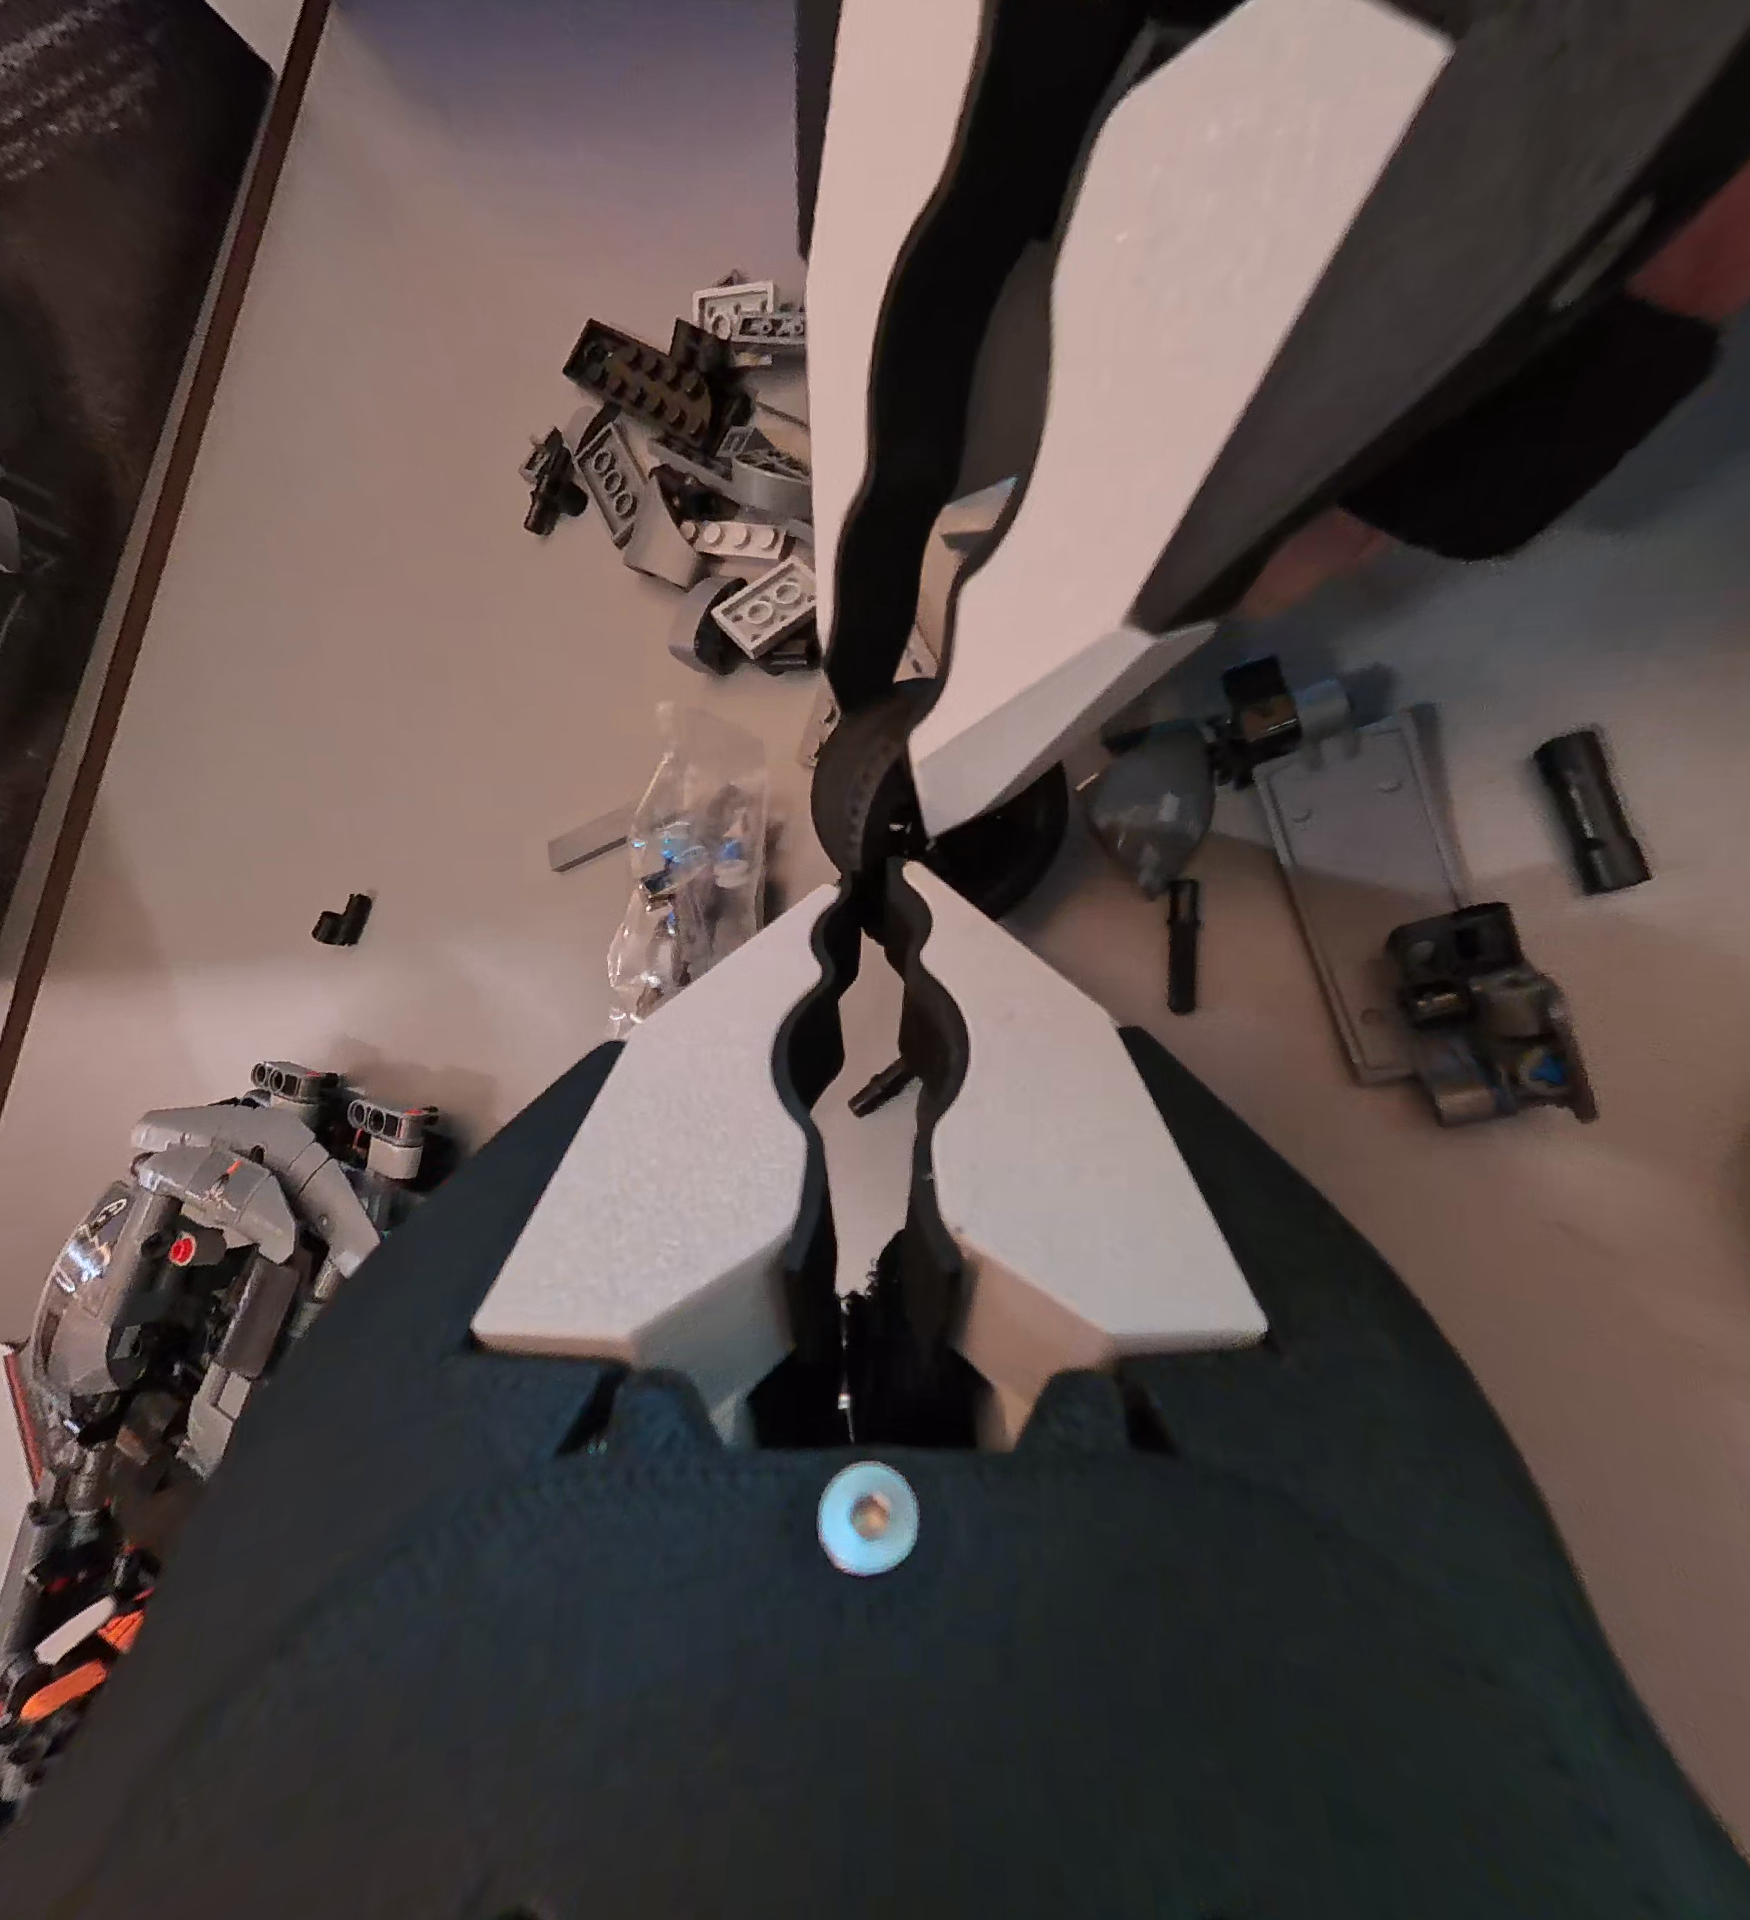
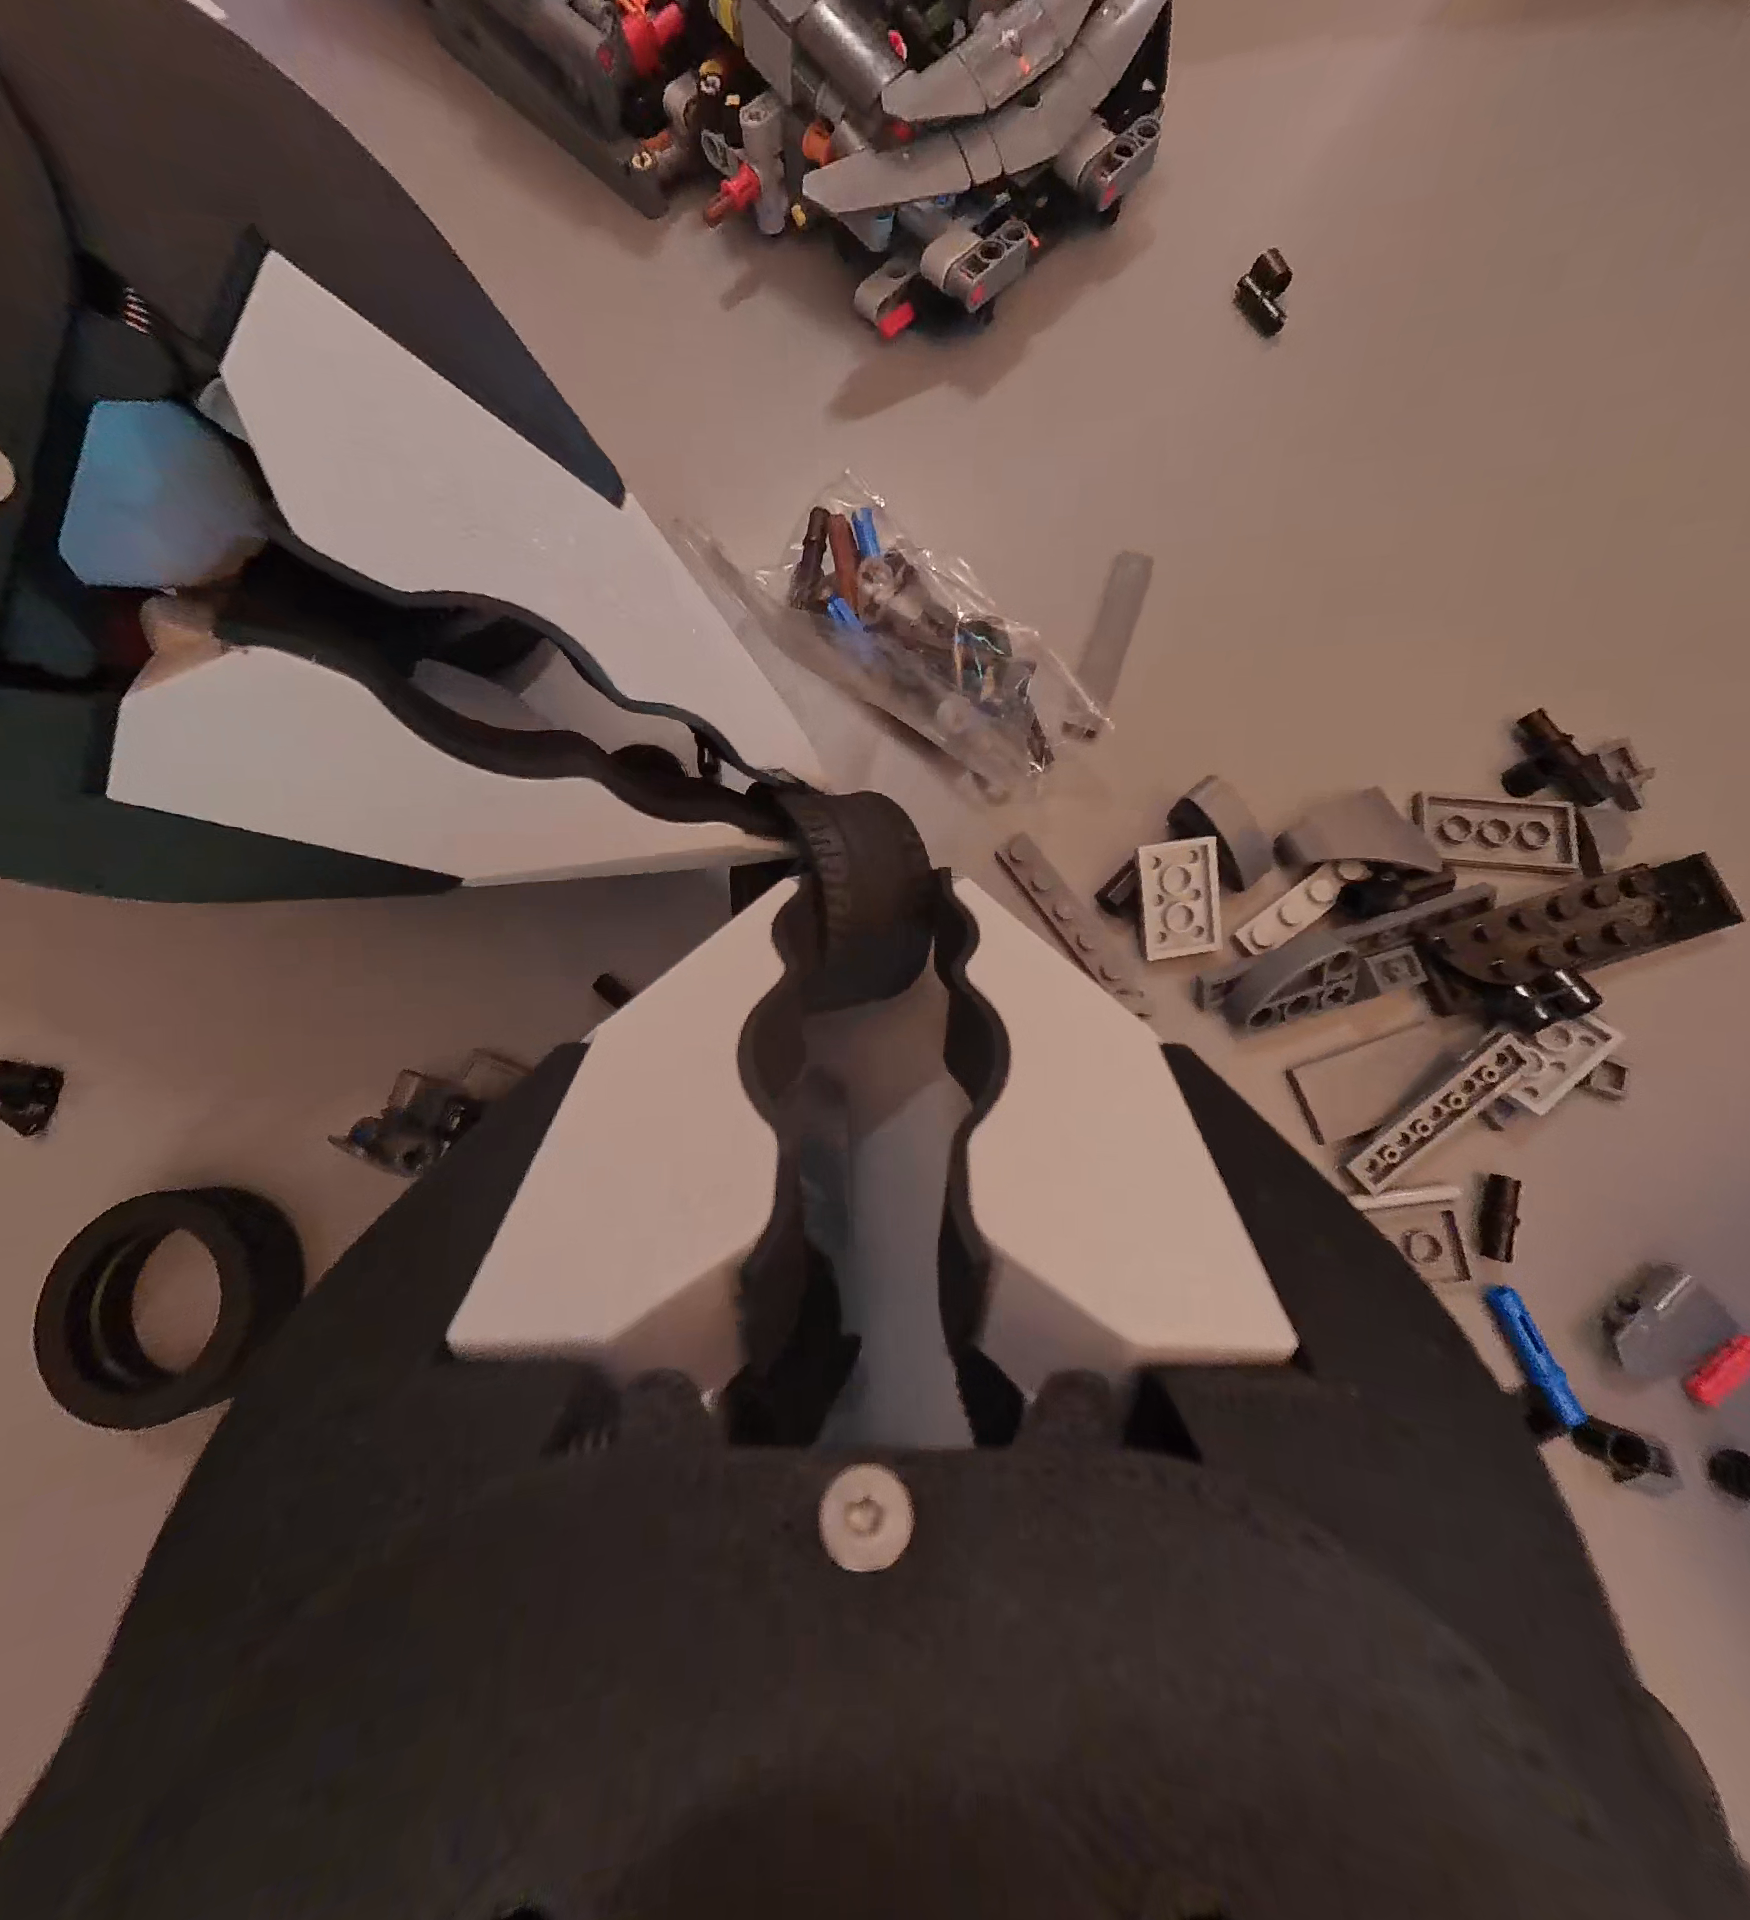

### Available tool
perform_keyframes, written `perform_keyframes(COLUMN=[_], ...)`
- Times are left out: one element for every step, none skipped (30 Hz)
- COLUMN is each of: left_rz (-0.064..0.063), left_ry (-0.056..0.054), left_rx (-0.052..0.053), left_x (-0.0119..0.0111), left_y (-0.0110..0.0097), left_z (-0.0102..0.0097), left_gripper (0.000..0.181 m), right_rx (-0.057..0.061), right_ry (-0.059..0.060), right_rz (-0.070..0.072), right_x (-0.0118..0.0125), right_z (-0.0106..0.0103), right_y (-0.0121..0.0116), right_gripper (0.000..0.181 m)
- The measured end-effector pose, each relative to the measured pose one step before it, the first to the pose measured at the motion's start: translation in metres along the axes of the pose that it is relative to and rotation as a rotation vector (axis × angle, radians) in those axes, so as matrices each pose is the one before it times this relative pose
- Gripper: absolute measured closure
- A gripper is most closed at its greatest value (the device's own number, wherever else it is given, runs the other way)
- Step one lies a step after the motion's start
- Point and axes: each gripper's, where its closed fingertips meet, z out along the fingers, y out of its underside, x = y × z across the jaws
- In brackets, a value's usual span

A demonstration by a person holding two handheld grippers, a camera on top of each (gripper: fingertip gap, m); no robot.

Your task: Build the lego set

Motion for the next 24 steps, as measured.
perform_keyframes(left_rz=[0.0073, 0.0008, 0.0023, 0.0100, 0.0156, 0.0174, 0.0099, 0.0062, -0.0003, -0.0058, -0.0052, 0.0017, 0.0114, 0.0144, 0.0077, 0.0043, -0.0005, -0.0024, -0.0039, -0.0049, -0.0044, -0.0044, -0.0073, -0.0098], left_ry=[-0.0033, -0.0004, -0.0011, -0.0081, -0.0149, -0.0164, -0.0113, -0.0076, -0.0023, 0.0023, 0.0045, 0.0023, -0.0079, -0.0104, -0.0020, -0.0041, 0.0006, 0.0053, 0.0043, 0.0042, 0.0046, 0.0056, 0.0081, 0.0083], left_rx=[0.0001, 0.0037, 0.0009, 0.0016, -0.0056, -0.0094, -0.0072, -0.0067, 0.0007, 0.0003, -0.0015, -0.0037, -0.0077, -0.0043, -0.0012, -0.0012, -0.0002, 0.0057, 0.0051, 0.0023, -0.0010, -0.0012, -0.0025, 0.0025], left_x=[0.00042, 0.00072, 0.00064, 0.00041, 0.00040, 0.00037, 0.00060, 0.00009, 0.00017, 0.00026, 0.00077, 0.00107, 0.00047, 0.00072, 0.00170, 0.00027, -0.00019, -0.00015, -0.00007, 0.00001, -0.00010, -0.00011, -0.00014, -0.00046], left_y=[-0.00041, -0.00069, -0.00073, -0.00109, -0.00041, -0.00019, -0.00066, -0.00013, -0.00078, -0.00051, -0.00067, -0.00080, -0.00006, -0.00027, -0.00054, -0.00014, 0.00016, -0.00029, 0.00003, 0.00049, 0.00059, 0.00046, 0.00063, 0.00027], left_z=[-0.00037, -0.00024, -0.00045, -0.00055, 0.00013, -0.00008, -0.00037, 0.00006, 0.00007, 0.00013, -0.00016, -0.00031, -0.00009, -0.00040, -0.00072, -0.00043, -0.00016, -0.00031, -0.00018, -0.00017, -0.00020, -0.00043, -0.00027, -0.00011], left_gripper=[0.180, 0.180, 0.180, 0.180, 0.180, 0.180, 0.180, 0.180, 0.180, 0.181, 0.181, 0.181, 0.181, 0.181, 0.181, 0.181, 0.181, 0.181, 0.181, 0.181, 0.181, 0.181, 0.181, 0.181], right_rx=[-0.0040, -0.0087, -0.0098, -0.0092, -0.0077, -0.0052, -0.0035, -0.0028, -0.0035, -0.0046, -0.0066, -0.0046, 0.0009, 0.0022, 0.0009, 0.0014, 0.0004, -0.0019, -0.0012, 0.0020, 0.0048, 0.0070, 0.0095, 0.0099], right_ry=[0.0080, 0.0129, 0.0132, 0.0139, 0.0143, 0.0115, 0.0081, 0.0068, 0.0085, 0.0126, 0.0136, 0.0110, 0.0028, -0.0048, -0.0059, -0.0034, -0.0011, 0.0029, 0.0055, 0.0017, -0.0062, -0.0136, -0.0175, -0.0153], right_rz=[-0.0074, -0.0060, -0.0019, -0.0001, 0.0003, 0.0021, 0.0055, 0.0044, 0.0040, 0.0018, -0.0012, -0.0067, -0.0068, -0.0006, 0.0017, -0.0002, 0.0016, 0.0021, -0.0007, -0.0018, 0.0041, 0.0097, 0.0083, 0.0011], right_x=[-0.00003, 0.00045, 0.00062, 0.00061, 0.00050, 0.00050, 0.00053, 0.00058, 0.00084, 0.00116, 0.00101, 0.00075, 0.00000, -0.00030, -0.00026, -0.00006, 0.00001, 0.00012, -0.00007, -0.00012, -0.00035, -0.00054, -0.00069, -0.00063], right_z=[0.00045, 0.00037, 0.00018, 0.00005, 0.00024, 0.00032, 0.00035, 0.00038, 0.00040, 0.00064, 0.00084, 0.00094, 0.00050, 0.00005, 0.00038, 0.00047, -0.00003, -0.00011, -0.00010, 0.00012, -0.00028, -0.00053, -0.00119, -0.00218], right_y=[0.00023, 0.00076, 0.00040, 0.00031, 0.00013, 0.00000, 0.00000, 0.00007, 0.00023, 0.00018, 0.00034, 0.00021, 0.00006, 0.00028, 0.00032, -0.00028, 0.00002, 0.00022, -0.00018, -0.00044, -0.00024, -0.00022, -0.00017, -0.00040], right_gripper=[0.161, 0.161, 0.162, 0.162, 0.164, 0.164, 0.165, 0.165, 0.166, 0.166, 0.167, 0.168, 0.168, 0.168, 0.168, 0.168, 0.168, 0.168, 0.168, 0.168, 0.168, 0.168, 0.167, 0.166])
